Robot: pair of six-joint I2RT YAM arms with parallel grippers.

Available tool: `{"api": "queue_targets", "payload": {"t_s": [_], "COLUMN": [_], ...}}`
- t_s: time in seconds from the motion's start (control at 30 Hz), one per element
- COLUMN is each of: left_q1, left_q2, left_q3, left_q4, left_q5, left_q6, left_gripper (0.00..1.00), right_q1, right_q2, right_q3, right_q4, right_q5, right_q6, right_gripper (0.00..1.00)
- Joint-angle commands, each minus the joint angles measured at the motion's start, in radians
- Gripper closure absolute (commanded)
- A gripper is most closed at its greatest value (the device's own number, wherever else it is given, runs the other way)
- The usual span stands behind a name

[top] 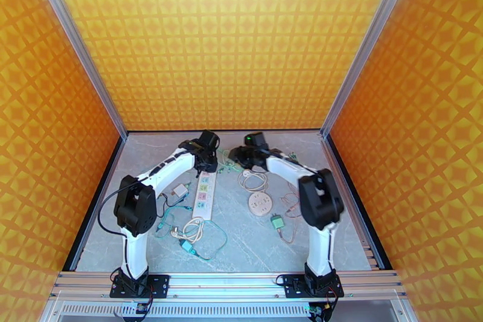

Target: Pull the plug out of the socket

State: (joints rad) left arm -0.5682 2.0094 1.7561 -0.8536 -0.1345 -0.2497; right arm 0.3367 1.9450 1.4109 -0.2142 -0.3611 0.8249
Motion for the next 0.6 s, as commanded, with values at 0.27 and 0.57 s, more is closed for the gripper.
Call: {"api": "queue_targets", "payload": {"t_s": [0.27,0.57], "left_q1": [-0.205,-0.303], "left_q2": [0.051,0.151], "left_q3": [-0.005,-0.001], "left_q4": [-0.045,-0.050], "left_q5": [-0.229,-0.362], "left_q6": [0.056,0.073], "left_gripper": [0.79,0.73], "right_q1": [-0.177,-0.240], "right_q2": [-0.275,-0.416], "right_q3": [-0.314,-0.360], "right_q4": [0.010,-0.056], "right_q5": [0.223,0.359], "right_q6": [0.003,-0.079], "right_gripper": [0.43,0.26]}}
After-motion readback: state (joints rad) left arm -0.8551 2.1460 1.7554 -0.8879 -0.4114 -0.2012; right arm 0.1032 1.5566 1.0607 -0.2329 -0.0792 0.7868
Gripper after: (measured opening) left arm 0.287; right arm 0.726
